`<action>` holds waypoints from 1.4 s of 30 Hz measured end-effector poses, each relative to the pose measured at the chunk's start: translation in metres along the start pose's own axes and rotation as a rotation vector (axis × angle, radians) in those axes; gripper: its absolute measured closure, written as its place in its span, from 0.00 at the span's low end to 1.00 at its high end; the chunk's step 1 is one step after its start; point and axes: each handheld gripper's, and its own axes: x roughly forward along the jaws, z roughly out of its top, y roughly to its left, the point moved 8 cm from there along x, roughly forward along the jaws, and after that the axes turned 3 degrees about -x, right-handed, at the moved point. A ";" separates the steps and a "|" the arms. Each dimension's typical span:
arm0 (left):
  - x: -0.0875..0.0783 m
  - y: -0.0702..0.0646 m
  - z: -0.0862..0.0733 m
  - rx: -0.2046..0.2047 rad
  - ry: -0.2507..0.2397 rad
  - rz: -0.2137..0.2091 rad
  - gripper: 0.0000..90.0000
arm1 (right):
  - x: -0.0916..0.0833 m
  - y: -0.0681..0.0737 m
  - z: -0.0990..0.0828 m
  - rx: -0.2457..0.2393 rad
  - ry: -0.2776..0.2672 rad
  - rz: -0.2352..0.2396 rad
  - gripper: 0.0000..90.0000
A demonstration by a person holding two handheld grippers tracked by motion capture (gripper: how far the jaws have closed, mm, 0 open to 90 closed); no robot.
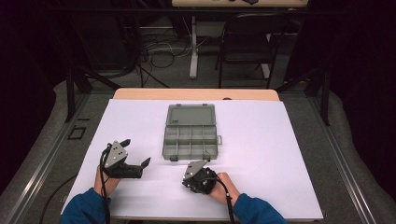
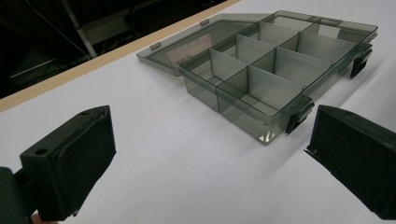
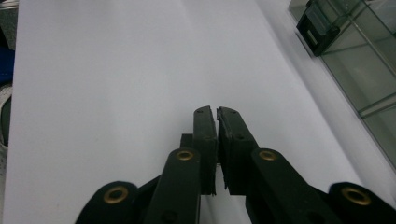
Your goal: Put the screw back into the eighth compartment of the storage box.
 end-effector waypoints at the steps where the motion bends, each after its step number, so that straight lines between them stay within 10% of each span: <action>1: 0.000 0.000 0.000 0.001 0.000 0.001 0.00 | 0.000 0.000 0.000 0.001 0.002 0.003 0.97; 42: 0.001 -0.001 0.000 -0.001 0.000 -0.002 0.00 | -0.031 -0.020 0.004 0.022 -0.061 -0.113 0.97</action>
